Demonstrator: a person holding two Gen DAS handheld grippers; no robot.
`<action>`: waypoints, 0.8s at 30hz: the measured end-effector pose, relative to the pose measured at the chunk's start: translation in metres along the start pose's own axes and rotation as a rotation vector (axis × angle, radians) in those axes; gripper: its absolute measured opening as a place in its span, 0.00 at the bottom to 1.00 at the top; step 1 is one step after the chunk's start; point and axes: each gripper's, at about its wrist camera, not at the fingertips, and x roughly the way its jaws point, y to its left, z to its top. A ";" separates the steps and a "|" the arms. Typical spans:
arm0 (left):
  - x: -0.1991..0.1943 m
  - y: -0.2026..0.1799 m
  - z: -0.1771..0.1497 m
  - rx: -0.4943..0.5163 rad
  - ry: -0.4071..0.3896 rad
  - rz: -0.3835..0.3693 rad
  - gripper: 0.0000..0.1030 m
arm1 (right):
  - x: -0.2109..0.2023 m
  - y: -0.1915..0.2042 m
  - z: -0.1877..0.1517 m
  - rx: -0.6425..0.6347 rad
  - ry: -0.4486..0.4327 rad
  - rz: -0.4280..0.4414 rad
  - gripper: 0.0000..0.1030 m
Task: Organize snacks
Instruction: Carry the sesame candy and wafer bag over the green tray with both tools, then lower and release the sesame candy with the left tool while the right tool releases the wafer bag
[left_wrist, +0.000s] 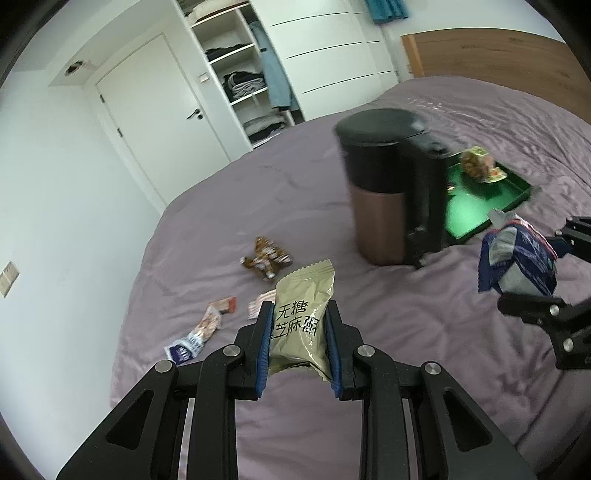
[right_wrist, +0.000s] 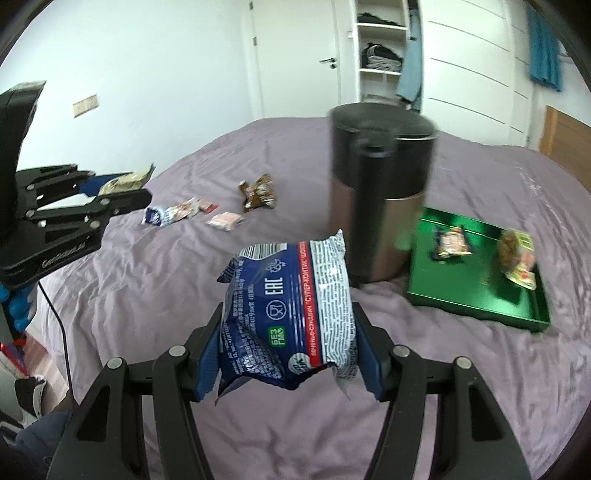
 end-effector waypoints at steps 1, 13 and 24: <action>-0.003 -0.006 0.003 0.004 -0.004 -0.010 0.21 | -0.006 -0.010 -0.003 0.015 -0.010 -0.012 0.34; -0.029 -0.108 0.053 0.067 -0.069 -0.256 0.21 | -0.052 -0.126 -0.041 0.184 -0.054 -0.192 0.34; 0.014 -0.187 0.114 0.071 -0.067 -0.368 0.21 | -0.047 -0.217 -0.030 0.216 -0.095 -0.304 0.34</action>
